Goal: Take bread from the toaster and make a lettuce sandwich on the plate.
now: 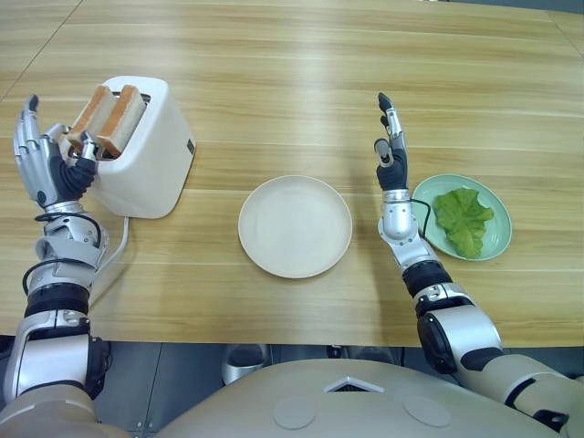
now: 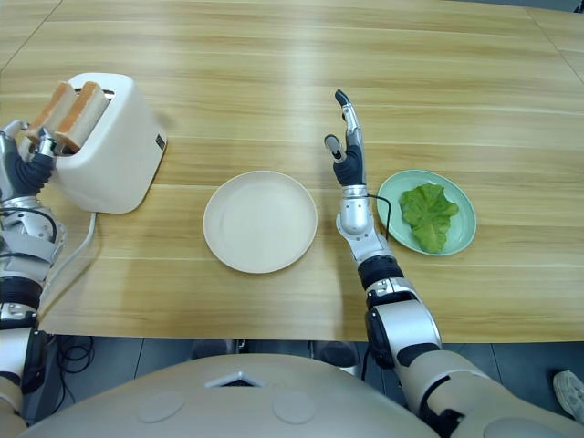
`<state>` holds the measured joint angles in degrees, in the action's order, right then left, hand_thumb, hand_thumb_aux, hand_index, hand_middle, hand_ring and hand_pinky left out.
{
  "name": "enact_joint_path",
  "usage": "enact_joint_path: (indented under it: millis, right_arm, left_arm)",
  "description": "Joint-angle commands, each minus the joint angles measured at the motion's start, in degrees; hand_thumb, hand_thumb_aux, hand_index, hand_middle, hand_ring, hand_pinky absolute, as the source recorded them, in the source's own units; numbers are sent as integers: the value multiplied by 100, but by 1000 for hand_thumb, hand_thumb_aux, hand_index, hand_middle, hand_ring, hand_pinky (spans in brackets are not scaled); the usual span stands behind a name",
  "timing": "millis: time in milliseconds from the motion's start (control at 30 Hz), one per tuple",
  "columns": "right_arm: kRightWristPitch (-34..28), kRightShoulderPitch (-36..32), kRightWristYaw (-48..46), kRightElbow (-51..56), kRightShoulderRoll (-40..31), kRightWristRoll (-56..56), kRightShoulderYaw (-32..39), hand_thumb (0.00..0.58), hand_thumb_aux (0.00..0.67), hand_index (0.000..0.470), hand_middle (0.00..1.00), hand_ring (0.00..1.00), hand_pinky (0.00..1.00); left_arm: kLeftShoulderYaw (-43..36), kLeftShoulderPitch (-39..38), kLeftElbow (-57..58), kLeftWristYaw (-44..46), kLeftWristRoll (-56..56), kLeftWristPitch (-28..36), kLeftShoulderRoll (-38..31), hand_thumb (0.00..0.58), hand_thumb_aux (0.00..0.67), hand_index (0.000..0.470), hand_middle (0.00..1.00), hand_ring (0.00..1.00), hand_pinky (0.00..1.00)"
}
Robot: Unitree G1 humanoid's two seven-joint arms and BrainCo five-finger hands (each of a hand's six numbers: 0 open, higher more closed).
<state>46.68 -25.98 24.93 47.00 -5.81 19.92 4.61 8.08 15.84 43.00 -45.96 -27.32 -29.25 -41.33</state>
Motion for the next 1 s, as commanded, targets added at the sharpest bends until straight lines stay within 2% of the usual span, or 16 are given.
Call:
enact_joint_path:
  millis: [33, 67, 233, 400, 600, 833, 933, 1000]
  right_arm:
    - [-44, 10, 81, 65, 22, -3, -28, 0, 0, 0, 0, 0, 0]
    - [-48, 2, 103, 84, 30, -3, -34, 0, 0, 0, 0, 0, 0]
    - [-56, -45, 214, 160, 47, -51, -109, 0, 0, 0, 0, 0, 0]
    - [-41, -106, 331, 221, 71, -101, -200, 0, 0, 0, 0, 0, 0]
    - [-30, -134, 450, 320, 86, -171, -327, 0, 0, 0, 0, 0, 0]
    - [0, -137, 478, 344, 60, -274, -418, 0, 0, 0, 0, 0, 0]
    - [-13, -118, 507, 340, 12, -280, -448, 0, 0, 0, 0, 0, 0]
    - [-50, -122, 560, 346, -75, -252, -489, 0, 0, 0, 0, 0, 0]
  left_arm:
    - [316, 126, -433, -68, 366, -159, 117, 580, 670, 460, 741, 741, 741]
    - [354, 164, -518, -53, 402, -167, 155, 580, 670, 460, 1000, 1000, 1000]
    - [470, 413, -638, -2, 512, -177, 314, 580, 670, 460, 1000, 1000, 1000]
    - [862, 548, -831, -97, 952, -455, 502, 580, 670, 460, 1000, 1000, 1000]
    - [1189, 681, -2051, 468, 1969, -1156, 1046, 580, 670, 460, 1000, 1000, 1000]
    - [569, 395, -3671, 1779, 2987, -1207, 2134, 580, 670, 460, 1000, 1000, 1000]
    - [-119, 79, -4086, 2493, 3236, -1108, 2645, 580, 670, 460, 1000, 1000, 1000]
    - [-722, -200, -3888, 3080, 3416, -902, 3093, 580, 670, 460, 1000, 1000, 1000]
